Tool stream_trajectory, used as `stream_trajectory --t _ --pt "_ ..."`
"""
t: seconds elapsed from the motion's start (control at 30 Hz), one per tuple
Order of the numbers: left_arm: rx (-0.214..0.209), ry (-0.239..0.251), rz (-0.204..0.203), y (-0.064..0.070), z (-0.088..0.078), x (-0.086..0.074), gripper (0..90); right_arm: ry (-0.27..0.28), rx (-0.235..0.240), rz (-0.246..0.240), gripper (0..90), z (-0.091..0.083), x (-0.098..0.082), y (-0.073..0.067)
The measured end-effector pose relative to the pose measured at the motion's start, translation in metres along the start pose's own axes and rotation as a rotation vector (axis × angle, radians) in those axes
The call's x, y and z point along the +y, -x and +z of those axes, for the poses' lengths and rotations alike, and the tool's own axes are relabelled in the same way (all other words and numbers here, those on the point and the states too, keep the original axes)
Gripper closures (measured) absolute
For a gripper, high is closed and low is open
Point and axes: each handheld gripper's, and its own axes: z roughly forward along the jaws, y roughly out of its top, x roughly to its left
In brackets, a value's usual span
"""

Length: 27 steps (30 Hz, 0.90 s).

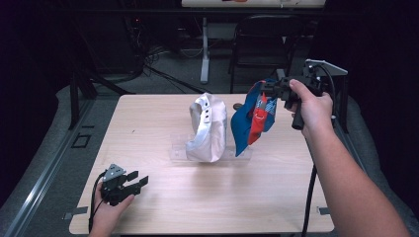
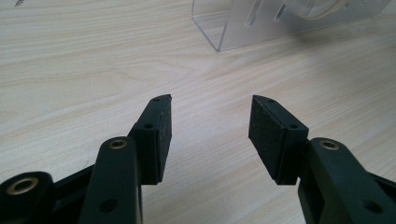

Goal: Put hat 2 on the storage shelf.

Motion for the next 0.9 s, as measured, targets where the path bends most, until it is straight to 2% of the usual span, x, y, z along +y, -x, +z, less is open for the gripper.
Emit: stream_trajectory --t 0.3,0.6,0.83,0.9 --pt "-0.001 0.006 -0.004 -0.001 0.0 0.0 49.5 0.023 -0.019 0.028 78.6 0.01 0.01 0.004" --pt "-0.001 0.005 -0.006 -0.001 0.001 0.0 49.6 0.007 -0.035 0.044 78.5 0.019 0.01 0.01" --pt "0.001 0.006 -0.003 -0.001 0.001 0.0 49.6 -0.02 -0.046 0.033 78.5 0.027 0.007 0.014" --pt "0.001 0.005 -0.002 -0.001 0.001 0.0 49.6 -0.009 -0.041 0.041 78.6 0.03 0.005 0.016"
